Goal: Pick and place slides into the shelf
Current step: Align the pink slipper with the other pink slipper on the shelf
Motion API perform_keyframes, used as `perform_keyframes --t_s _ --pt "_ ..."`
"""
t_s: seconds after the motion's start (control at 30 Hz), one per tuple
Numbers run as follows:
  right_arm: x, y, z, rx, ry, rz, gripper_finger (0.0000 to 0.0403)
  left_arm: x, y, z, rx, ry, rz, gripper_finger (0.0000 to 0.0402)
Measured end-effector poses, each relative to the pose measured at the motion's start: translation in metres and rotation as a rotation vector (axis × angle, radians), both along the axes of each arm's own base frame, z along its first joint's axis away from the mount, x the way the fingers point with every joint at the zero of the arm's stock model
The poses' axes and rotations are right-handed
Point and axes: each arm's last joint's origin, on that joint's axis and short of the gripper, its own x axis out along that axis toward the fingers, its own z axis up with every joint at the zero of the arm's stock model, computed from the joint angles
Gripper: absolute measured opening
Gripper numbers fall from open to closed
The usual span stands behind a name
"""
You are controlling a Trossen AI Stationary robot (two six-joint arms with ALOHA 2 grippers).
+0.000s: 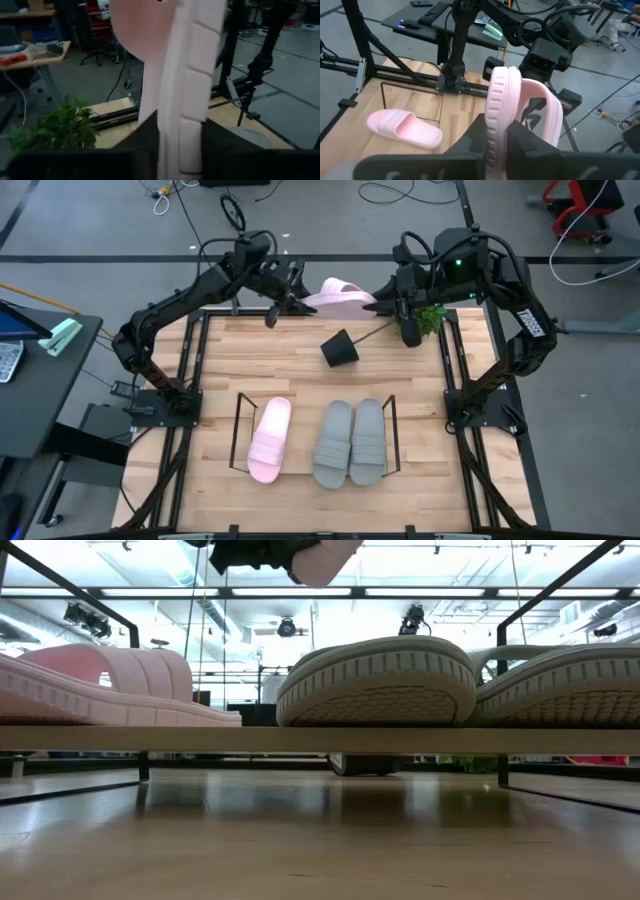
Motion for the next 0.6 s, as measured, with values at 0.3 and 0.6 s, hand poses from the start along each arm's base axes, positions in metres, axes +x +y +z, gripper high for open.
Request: perform_keyframes --t_s 0.3,0.6 --pt "-0.005 -0.001 -0.009 0.006 0.109 -0.057 0.0034 -0.001 0.009 0.005 -0.064 0.005 0.171 0.0296" --pt "0.012 0.019 -0.029 0.070 0.209 -0.078 0.0033 -0.023 0.031 0.021 -0.196 -0.050 0.378 0.0347"
